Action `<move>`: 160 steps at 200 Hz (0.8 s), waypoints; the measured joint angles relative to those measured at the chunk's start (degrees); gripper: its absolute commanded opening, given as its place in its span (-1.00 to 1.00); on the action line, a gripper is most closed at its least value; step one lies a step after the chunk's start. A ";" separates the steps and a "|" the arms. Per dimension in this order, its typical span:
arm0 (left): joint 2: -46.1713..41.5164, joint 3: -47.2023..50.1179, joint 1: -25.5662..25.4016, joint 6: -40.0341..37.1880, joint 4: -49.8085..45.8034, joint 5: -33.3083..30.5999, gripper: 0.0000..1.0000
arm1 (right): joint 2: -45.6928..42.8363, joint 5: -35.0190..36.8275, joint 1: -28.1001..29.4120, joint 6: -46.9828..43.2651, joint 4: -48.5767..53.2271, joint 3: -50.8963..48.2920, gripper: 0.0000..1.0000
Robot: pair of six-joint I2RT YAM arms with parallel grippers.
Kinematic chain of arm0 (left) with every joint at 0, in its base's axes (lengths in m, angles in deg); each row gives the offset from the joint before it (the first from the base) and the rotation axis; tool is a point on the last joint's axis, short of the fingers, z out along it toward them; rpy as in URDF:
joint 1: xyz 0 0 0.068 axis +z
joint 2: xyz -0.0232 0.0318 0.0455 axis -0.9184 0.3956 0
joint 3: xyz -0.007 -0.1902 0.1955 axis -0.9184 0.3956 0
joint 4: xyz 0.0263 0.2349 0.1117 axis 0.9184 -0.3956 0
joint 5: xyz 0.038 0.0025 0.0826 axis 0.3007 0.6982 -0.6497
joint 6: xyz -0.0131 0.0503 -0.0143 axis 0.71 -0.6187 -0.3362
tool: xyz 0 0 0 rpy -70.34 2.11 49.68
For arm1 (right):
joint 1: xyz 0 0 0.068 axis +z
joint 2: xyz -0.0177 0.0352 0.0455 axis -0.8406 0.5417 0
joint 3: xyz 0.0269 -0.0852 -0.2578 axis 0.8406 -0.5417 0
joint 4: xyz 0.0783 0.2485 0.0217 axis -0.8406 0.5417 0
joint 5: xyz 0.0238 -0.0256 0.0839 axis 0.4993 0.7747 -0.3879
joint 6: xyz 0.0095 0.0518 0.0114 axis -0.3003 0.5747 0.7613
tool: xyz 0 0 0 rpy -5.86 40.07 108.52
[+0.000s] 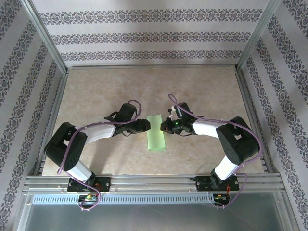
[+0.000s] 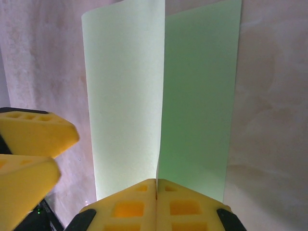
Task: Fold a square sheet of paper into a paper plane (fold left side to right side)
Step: First fold in half a square sheet of paper at the center of the table.
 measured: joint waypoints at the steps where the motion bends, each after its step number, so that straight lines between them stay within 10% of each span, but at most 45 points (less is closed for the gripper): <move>1: 0.07 -0.02 -0.02 0.02 0.00 0.00 0.05 | 0.02 0.00 0.00 0.00 -0.02 0.02 -1.00; 160: 8.09 -6.54 -3.41 0.94 -5.18 -2.51 -0.15 | 1.11 0.98 0.66 -0.50 1.60 0.87 -0.64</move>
